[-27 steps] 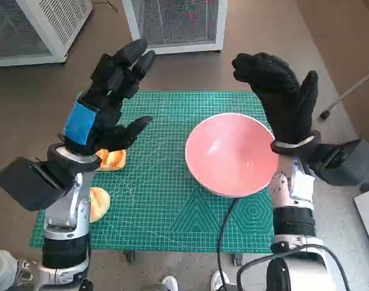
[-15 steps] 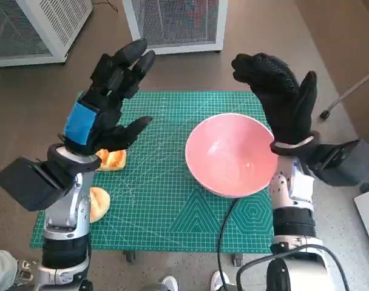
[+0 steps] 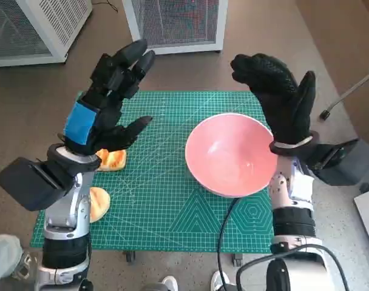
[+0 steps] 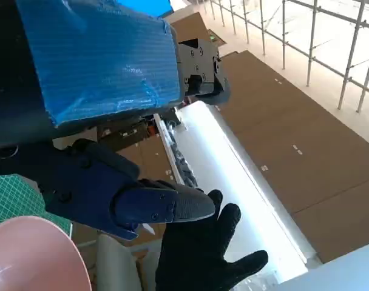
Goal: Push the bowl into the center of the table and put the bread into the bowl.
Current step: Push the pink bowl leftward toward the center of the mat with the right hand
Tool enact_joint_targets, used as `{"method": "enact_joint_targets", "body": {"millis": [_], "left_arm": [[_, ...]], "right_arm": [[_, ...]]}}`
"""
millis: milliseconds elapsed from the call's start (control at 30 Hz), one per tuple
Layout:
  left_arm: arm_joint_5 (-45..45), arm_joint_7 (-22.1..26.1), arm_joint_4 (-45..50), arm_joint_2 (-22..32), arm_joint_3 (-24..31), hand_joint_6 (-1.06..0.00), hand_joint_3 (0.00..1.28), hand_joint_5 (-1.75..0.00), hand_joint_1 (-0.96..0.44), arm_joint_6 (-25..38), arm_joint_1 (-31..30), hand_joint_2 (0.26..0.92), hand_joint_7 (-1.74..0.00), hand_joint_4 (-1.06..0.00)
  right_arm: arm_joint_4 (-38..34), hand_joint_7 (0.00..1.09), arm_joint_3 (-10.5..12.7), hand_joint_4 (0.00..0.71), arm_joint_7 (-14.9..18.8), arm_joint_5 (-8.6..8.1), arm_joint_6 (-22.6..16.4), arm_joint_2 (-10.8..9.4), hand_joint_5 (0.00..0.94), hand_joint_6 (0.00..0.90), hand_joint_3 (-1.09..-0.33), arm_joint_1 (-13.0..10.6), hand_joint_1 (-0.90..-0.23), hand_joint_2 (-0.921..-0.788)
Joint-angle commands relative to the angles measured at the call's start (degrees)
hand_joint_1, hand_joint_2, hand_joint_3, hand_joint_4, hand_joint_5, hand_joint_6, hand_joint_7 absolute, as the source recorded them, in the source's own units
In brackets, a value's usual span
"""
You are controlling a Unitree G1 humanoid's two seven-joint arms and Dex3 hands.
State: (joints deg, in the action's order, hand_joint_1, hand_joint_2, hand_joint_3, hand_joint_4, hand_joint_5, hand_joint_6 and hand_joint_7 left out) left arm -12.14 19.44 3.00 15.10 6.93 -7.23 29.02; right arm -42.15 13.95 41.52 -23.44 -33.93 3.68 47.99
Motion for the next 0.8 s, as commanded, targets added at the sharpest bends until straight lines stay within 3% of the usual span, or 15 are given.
{"method": "enact_joint_targets", "body": {"millis": [33,600,800], "left_arm": [[-0.5,-0.1,0.5,-0.1,0.1,0.00,0.32,0.00,-0.57,-0.1,0.5,0.921,-0.58,-0.21],[-0.6,0.2,0.1,0.0,0.2,0.00,0.32,0.00,-0.58,-0.4,0.5,0.921,-0.58,-0.21],[0.2,-0.3,0.7,0.3,0.2,0.00,0.32,0.00,-0.58,-0.2,0.2,0.921,-0.58,-0.21]], "right_arm": [[-0.6,0.00,-0.2,0.426,0.1,-0.22,0.3,-0.3,0.003,0.600,-0.374,-1.6,-0.446,-0.921],[-0.6,0.00,-0.2,0.427,-0.3,-0.20,0.3,-0.2,0.002,0.600,-0.375,-1.7,-0.440,-0.921],[-1.9,0.00,0.5,0.425,-0.3,-0.18,-0.5,0.8,0.000,0.599,-0.378,-1.5,-0.444,-0.921]]}}
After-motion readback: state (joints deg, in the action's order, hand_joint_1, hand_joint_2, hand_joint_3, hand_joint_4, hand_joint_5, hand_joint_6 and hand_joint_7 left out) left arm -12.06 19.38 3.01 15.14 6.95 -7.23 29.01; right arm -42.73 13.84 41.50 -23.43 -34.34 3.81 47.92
